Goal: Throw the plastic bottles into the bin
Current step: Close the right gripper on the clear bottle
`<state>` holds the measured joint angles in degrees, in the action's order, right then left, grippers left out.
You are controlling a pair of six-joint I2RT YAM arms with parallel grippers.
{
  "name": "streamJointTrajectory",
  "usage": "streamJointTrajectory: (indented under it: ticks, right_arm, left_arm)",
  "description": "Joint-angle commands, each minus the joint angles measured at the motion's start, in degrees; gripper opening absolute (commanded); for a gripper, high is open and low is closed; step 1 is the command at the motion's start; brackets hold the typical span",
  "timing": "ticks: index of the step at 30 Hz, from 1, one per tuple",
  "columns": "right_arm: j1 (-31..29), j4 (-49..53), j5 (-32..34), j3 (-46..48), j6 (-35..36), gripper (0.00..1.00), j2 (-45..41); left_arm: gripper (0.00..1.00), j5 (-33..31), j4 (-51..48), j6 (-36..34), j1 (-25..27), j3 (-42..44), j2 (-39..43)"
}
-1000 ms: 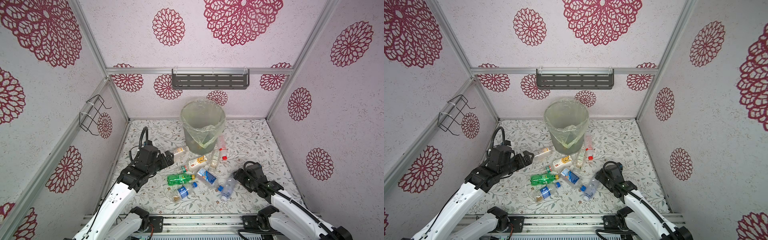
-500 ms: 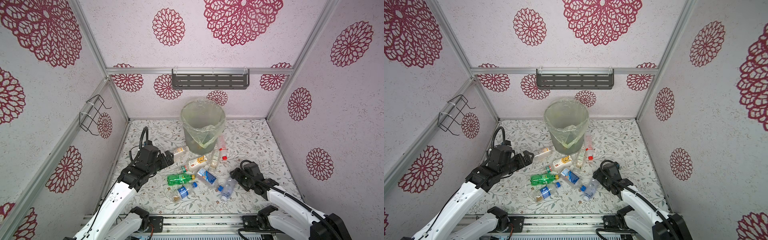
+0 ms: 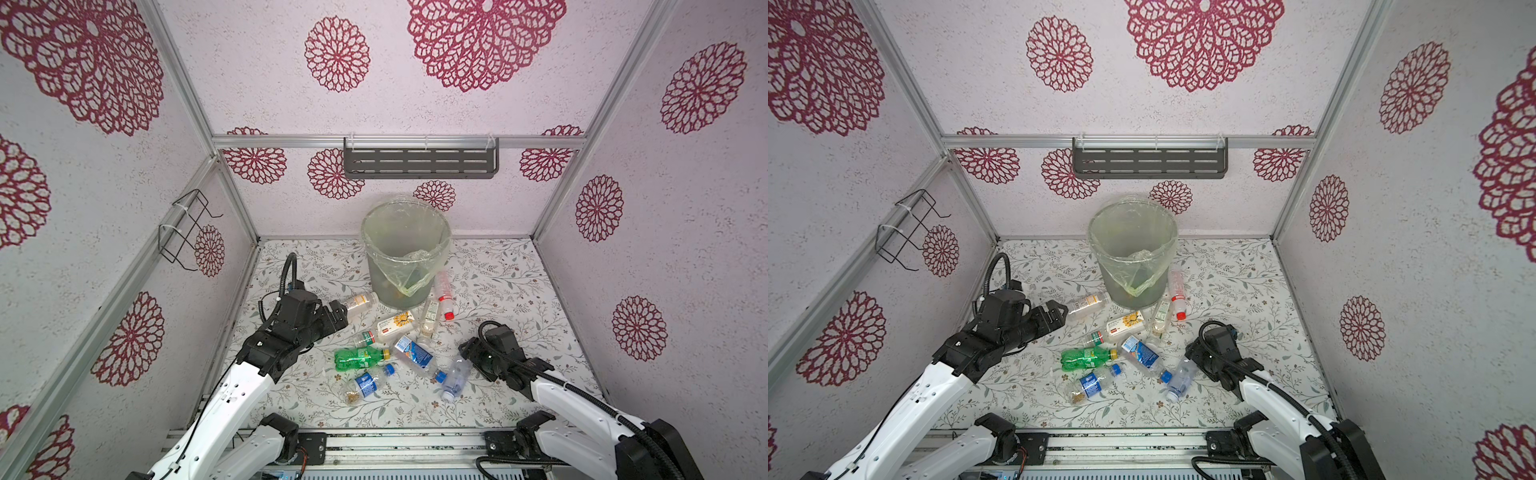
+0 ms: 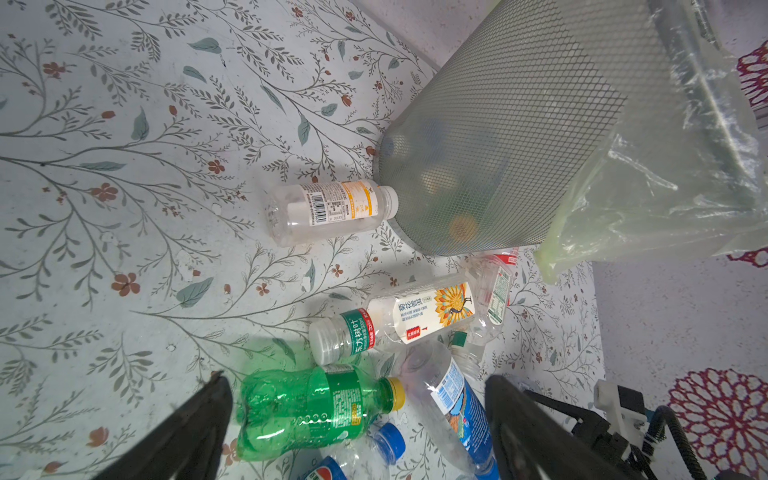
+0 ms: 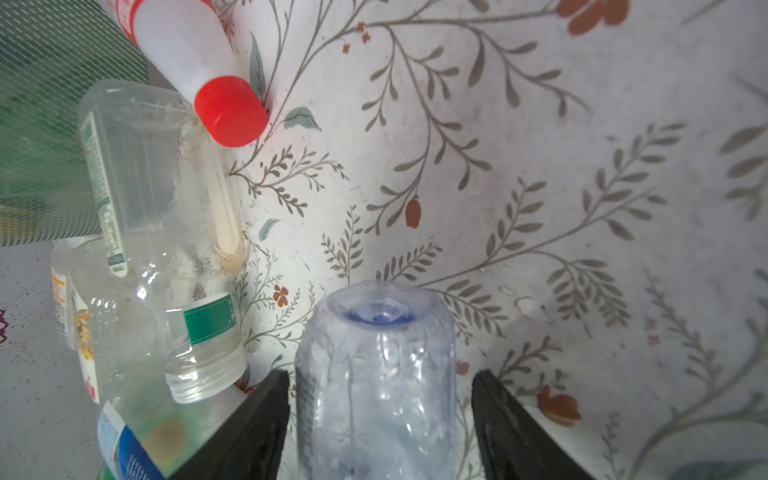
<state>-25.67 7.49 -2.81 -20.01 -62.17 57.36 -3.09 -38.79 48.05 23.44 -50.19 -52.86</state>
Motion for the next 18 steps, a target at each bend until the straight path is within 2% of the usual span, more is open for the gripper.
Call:
streamJointTrajectory:
  ticks: [1, 11, 18]
  right_arm:
    - [-0.3, -2.3, -0.5, 0.5, -0.8, 0.70, 0.7]
    - [-0.4, -2.7, -0.7, 0.6, -0.9, 0.58, 0.9]
    - [-0.3, -0.1, 0.4, -0.3, -0.6, 0.56, -2.0]
  left_arm:
    - [0.97, -0.7, 1.1, -0.1, -0.7, 0.9, -0.1]
    - [0.97, -1.1, 0.7, 0.3, -0.8, 2.0, 1.2]
    - [0.97, -1.1, 0.4, 0.4, -0.9, 2.4, 2.1]
